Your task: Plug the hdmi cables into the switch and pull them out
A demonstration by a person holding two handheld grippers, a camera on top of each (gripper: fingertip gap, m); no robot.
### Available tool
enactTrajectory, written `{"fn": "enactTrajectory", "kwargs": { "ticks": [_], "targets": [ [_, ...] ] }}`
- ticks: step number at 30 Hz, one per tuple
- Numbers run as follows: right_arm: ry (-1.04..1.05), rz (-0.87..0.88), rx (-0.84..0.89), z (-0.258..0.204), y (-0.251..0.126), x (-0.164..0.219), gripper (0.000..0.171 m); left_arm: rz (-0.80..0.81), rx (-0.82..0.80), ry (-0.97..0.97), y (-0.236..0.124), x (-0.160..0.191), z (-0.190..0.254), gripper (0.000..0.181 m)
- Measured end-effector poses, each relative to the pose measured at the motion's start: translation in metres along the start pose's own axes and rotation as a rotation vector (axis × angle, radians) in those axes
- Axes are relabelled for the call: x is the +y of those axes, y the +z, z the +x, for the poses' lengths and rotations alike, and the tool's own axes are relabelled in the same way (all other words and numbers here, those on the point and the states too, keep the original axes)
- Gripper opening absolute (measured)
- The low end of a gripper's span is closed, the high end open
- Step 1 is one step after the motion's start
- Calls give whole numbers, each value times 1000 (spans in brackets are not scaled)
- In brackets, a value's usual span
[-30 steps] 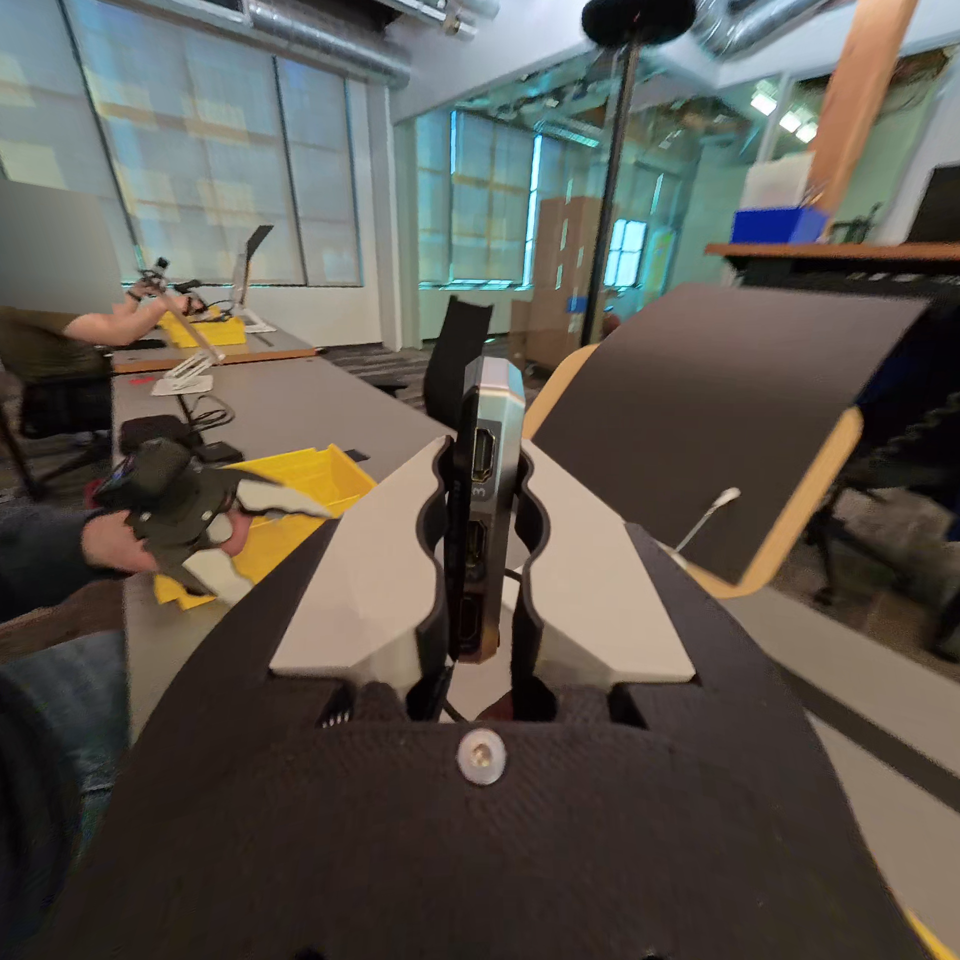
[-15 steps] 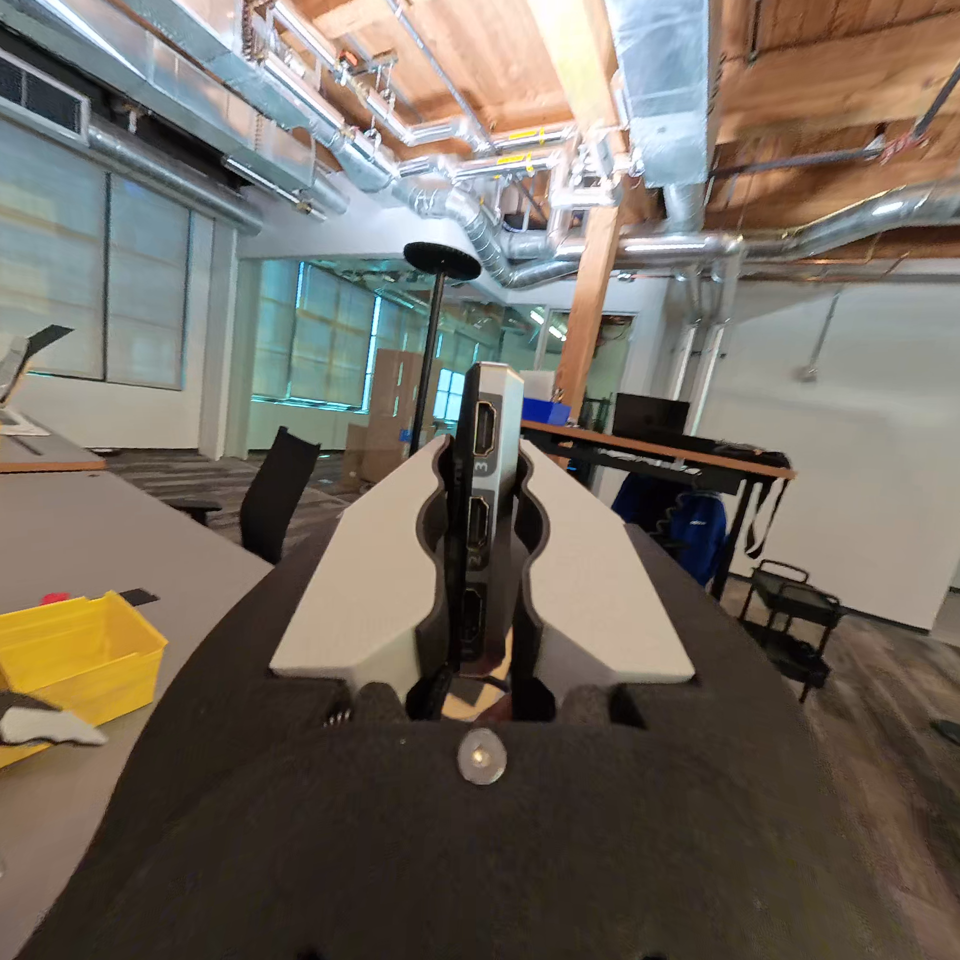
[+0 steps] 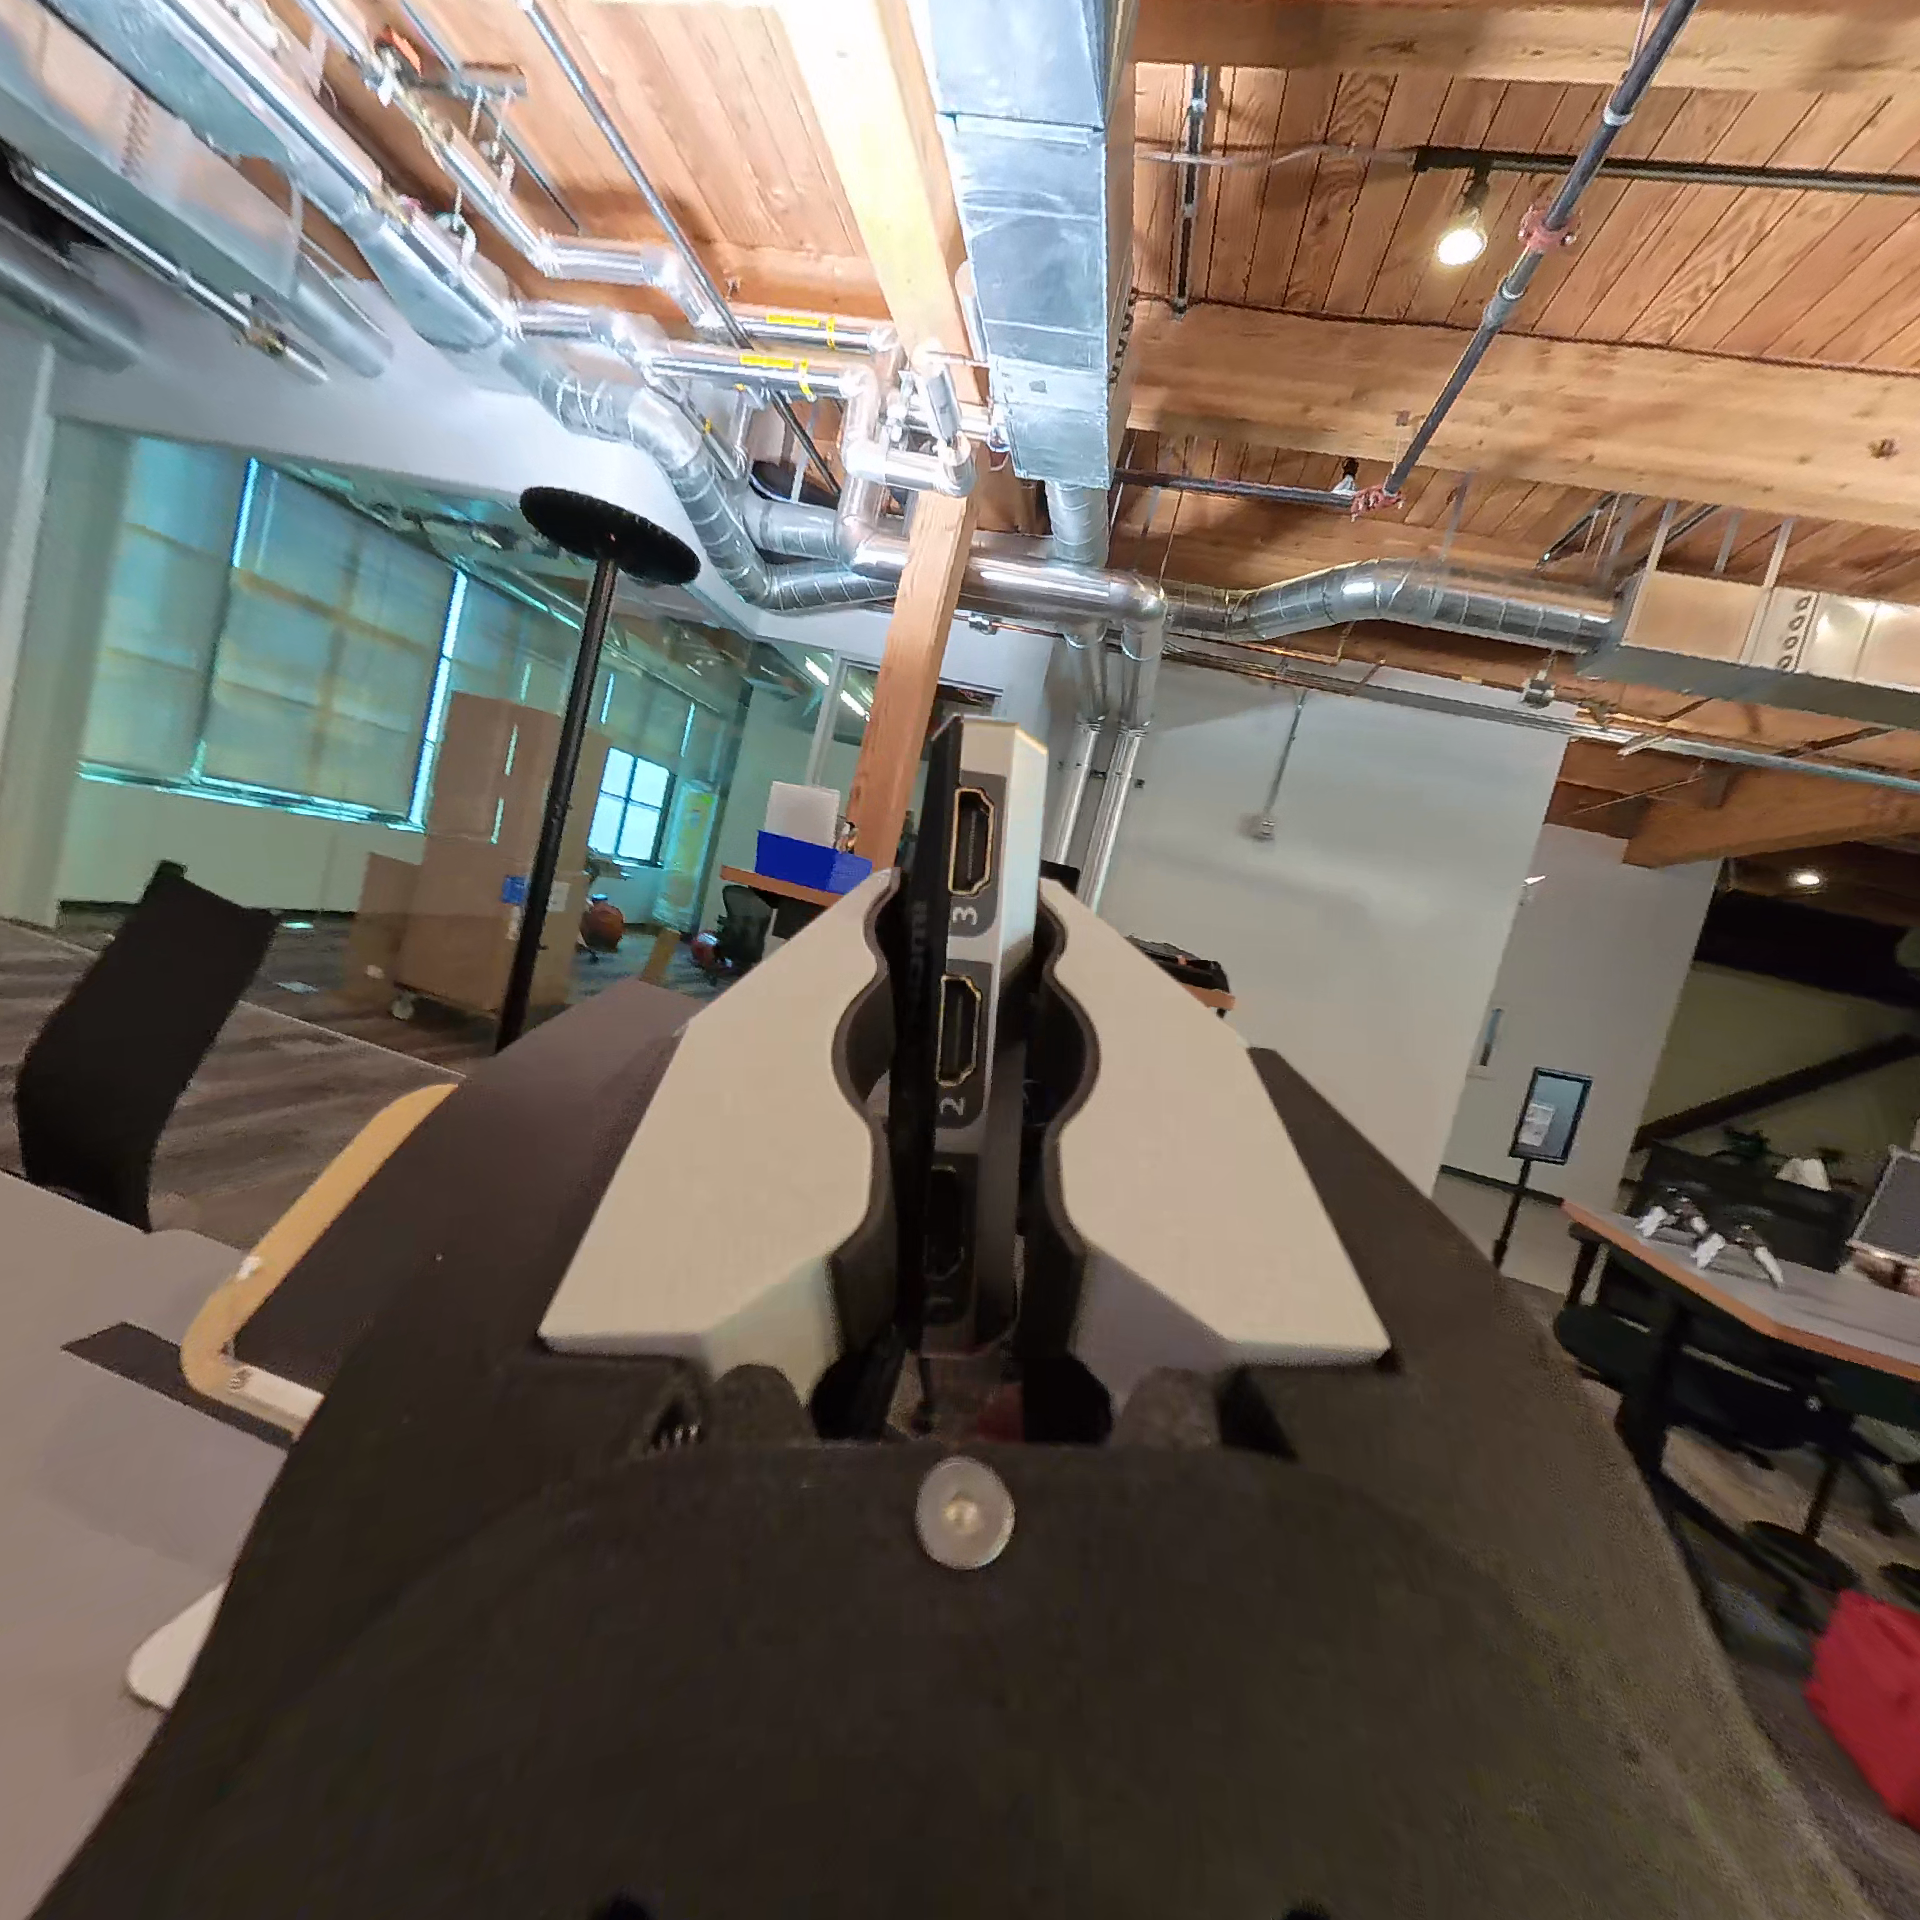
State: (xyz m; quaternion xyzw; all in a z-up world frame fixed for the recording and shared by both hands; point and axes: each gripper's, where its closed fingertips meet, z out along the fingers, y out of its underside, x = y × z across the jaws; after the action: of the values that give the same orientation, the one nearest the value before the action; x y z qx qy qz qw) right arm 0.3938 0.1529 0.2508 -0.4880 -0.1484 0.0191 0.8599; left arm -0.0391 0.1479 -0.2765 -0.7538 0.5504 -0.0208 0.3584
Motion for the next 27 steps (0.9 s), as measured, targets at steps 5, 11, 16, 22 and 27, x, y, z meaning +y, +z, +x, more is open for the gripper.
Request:
{"fn": "enactTrajectory", "kwargs": {
  "ticks": [5, 11, 16, 22, 27],
  "targets": [
    [-65, -18, 28, 7, 11, -4, 18, -26, 54, 1, 20, -3, 7, 100],
    [-91, -57, 82, 27, 4, 20, 18, -44, 97, 7, 38, -2, 18, 101],
    [-93, -143, 127, 49, -4, 63, 18, -43, 119, -19, 39, 1, 21, 100],
    [-14, -258, 102, 58, -14, 115, 19, -40, 130, -33, 39, 2, 22, 99],
    [28, -203, 118, 63, -20, 108, 18, -39, 137, -44, 39, 2, 22, 98]
  ]
}}
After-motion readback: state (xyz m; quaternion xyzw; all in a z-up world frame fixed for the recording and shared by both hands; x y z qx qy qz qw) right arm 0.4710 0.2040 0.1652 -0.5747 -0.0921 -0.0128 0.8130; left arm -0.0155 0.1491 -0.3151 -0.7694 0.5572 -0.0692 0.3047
